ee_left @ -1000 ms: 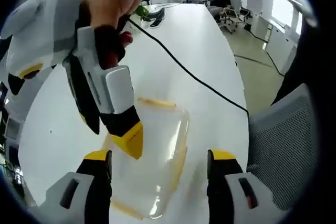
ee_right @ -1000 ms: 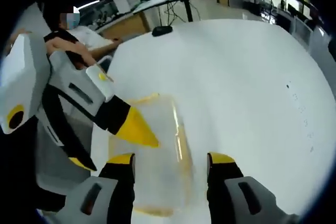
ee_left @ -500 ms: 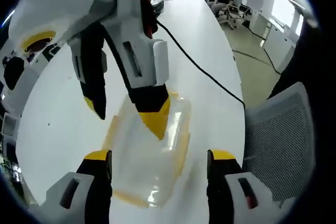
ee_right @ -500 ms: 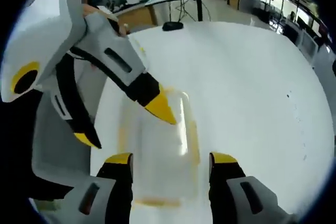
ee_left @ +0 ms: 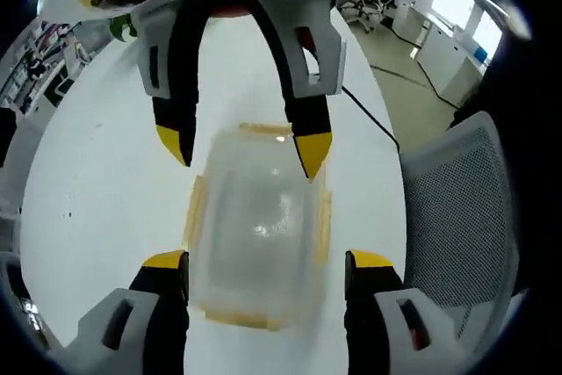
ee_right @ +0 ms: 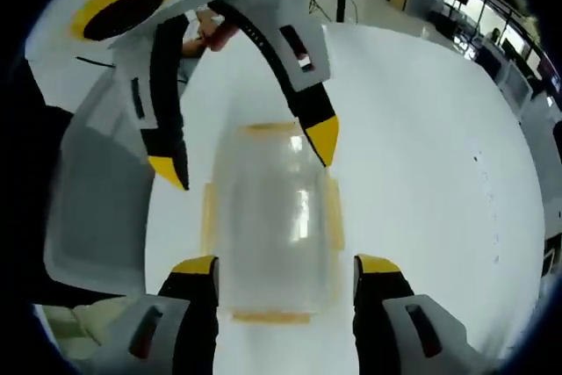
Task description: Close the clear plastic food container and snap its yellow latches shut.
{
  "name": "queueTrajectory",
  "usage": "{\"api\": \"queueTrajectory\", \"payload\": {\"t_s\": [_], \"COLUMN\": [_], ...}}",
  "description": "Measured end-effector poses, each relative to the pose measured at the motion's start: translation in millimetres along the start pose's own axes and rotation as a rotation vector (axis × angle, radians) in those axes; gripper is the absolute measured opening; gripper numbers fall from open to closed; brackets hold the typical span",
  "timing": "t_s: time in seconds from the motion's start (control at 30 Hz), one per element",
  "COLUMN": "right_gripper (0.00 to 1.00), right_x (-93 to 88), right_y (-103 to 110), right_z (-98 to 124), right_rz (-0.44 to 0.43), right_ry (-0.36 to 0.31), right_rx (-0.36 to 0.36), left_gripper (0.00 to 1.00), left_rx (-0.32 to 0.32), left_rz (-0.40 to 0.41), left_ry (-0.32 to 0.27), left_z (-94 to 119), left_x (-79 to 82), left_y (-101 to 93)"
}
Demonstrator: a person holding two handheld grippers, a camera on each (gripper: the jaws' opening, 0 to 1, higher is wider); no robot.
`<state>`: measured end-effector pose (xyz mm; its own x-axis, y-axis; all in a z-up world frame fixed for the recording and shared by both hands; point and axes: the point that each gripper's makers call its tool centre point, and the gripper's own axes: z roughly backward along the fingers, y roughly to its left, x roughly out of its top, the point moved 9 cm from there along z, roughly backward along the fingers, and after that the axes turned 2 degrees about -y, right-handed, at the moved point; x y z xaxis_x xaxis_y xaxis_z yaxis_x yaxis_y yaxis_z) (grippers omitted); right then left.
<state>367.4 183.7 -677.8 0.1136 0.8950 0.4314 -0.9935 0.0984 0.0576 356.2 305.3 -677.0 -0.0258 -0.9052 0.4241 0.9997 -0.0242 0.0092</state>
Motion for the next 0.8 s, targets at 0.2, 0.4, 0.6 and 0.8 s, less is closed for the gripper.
{"api": "queueTrajectory", "payload": {"t_s": [0.2, 0.4, 0.6, 0.8], "right_gripper": [0.68, 0.70, 0.71, 0.72], "right_x": [-6.0, -6.6, -5.3, -5.6], "right_y": [9, 18, 16, 17], "right_z": [0, -8, -15, -21], "right_rz": [0.071, 0.057, 0.040, 0.104], "right_ry": [0.050, 0.065, 0.048, 0.108], "right_rx": [-0.006, -0.020, -0.072, -0.108], "left_gripper": [0.72, 0.72, 0.72, 0.76], "left_rx": [-0.043, -0.068, -0.041, -0.019], "left_rz": [-0.038, -0.089, -0.150, -0.171], "left_ry": [0.025, 0.053, 0.100, 0.121], "left_z": [-2, -5, -15, -23], "left_x": [-5.3, -9.3, -12.7, -11.1], "left_y": [5.2, 7.7, 12.8, 8.0]}}
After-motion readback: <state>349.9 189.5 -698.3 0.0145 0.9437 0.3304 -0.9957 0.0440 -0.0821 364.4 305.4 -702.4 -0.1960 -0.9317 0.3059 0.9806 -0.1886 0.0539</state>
